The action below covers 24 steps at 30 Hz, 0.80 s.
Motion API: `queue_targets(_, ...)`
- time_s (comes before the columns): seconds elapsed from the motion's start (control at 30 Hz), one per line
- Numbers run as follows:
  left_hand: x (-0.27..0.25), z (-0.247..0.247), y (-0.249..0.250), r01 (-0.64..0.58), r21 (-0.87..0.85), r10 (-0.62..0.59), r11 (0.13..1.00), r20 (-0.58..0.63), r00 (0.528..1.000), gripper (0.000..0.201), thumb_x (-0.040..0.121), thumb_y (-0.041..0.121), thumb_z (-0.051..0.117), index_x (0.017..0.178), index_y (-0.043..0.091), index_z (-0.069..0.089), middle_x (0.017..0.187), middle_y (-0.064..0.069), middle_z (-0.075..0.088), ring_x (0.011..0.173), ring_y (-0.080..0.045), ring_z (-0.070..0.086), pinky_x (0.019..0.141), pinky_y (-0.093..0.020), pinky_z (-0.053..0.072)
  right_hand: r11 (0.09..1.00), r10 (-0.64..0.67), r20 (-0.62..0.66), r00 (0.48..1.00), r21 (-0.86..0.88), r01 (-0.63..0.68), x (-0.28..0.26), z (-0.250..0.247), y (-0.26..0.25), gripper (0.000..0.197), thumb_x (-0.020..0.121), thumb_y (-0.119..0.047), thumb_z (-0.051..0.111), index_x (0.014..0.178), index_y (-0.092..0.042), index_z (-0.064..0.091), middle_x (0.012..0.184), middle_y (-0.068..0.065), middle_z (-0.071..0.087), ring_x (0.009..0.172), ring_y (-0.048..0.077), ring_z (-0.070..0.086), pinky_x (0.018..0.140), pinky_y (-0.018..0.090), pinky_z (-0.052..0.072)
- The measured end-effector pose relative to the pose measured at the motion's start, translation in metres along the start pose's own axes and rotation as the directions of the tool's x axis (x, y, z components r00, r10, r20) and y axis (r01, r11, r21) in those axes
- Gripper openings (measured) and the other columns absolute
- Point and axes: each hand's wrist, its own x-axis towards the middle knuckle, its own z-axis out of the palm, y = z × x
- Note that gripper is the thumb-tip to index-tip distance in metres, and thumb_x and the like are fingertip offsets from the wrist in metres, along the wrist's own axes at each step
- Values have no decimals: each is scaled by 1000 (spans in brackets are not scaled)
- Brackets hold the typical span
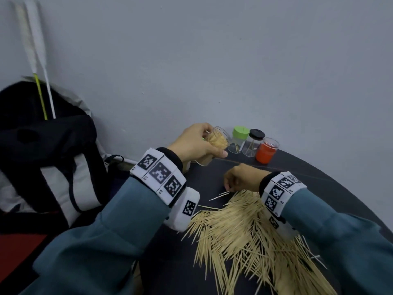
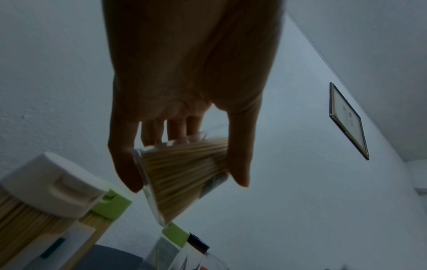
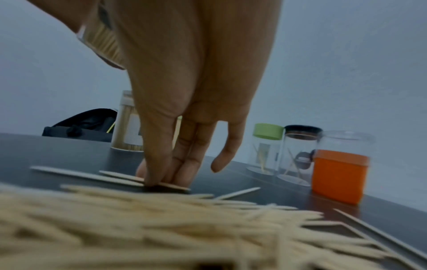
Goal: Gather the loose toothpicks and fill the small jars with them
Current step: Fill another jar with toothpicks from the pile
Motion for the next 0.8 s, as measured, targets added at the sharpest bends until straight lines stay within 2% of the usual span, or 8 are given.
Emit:
queue_targets(0.1, 0, 6, 1, -11, 14, 11, 1000, 10, 1000, 43, 63, 19, 86, 94, 19, 56, 106, -7, 63, 101, -23, 60, 92, -37, 49, 998, 53, -3, 999, -16, -53, -19, 3, 7, 21, 85, -1, 53, 97, -11, 67, 89, -1, 62, 80, 11, 53, 75, 22, 44)
queue_targets(0.17, 0, 11, 4, -21, 26, 21, 999, 25, 999, 42, 64, 19, 85, 94, 18, 56, 103, -5, 62, 100, -23, 60, 91, -36, 49, 997, 71, 8, 997, -18, -71, -32, 6, 8, 28, 86, 0, 48, 107, -12, 63, 103, 3, 60, 89, 15, 54, 80, 24, 43)
queue_targets(0.27, 1, 18, 8, -38, 56, 35, 998, 47, 998, 45, 66, 18, 84, 101, 13, 56, 102, -5, 62, 100, -22, 60, 92, -35, 47, 997, 65, 38, 997, -36, -63, -43, 12, 6, 34, 86, -3, 53, 118, -12, 54, 114, 5, 52, 102, 20, 52, 87, 27, 42)
queue_targets(0.37, 1, 27, 10, -45, 58, 41, 997, 65, 997, 46, 66, 18, 84, 101, 14, 55, 99, -4, 61, 94, -20, 59, 89, -34, 48, 995, 67, 16, 998, -69, -66, -44, 16, 5, 30, 86, -10, 60, 115, -13, 56, 111, 3, 50, 100, 17, 50, 87, 28, 41)
queue_targets(0.47, 1, 35, 12, -49, 59, 45, 997, 73, 996, 45, 66, 17, 85, 99, 14, 55, 90, 1, 60, 88, -16, 57, 82, -29, 47, 990, 67, -18, 998, -122, -68, -43, 17, 4, 28, 87, -16, 62, 115, -9, 58, 118, 5, 52, 109, 21, 51, 91, 32, 42)
queue_targets(0.53, 1, 38, 13, -48, 51, 43, 998, 83, 996, 47, 65, 17, 85, 102, 13, 56, 94, -1, 61, 90, -17, 58, 84, -30, 48, 986, 60, -45, 997, -152, -66, -44, 18, 5, 30, 88, -18, 61, 117, -8, 58, 121, 6, 55, 113, 23, 52, 94, 35, 42)
queue_targets(0.67, 1, 42, 16, -57, 64, 50, 996, 96, 994, 45, 69, 16, 82, 102, 17, 51, 84, 11, 52, 83, -7, 52, 68, -14, 42, 987, 40, -77, 996, -152, -52, -48, 19, 7, 38, 89, -18, 61, 126, -12, 55, 123, 6, 59, 114, 24, 55, 95, 35, 44)
queue_targets(0.8, 1, 44, 18, -45, 62, 39, 997, 97, 995, 49, 69, 18, 83, 107, 17, 51, 96, 5, 54, 95, -11, 52, 80, -22, 39, 987, 25, -137, 990, -152, -46, -53, 20, 10, 35, 90, -19, 60, 124, -12, 56, 118, 10, 60, 109, 27, 56, 89, 34, 44)
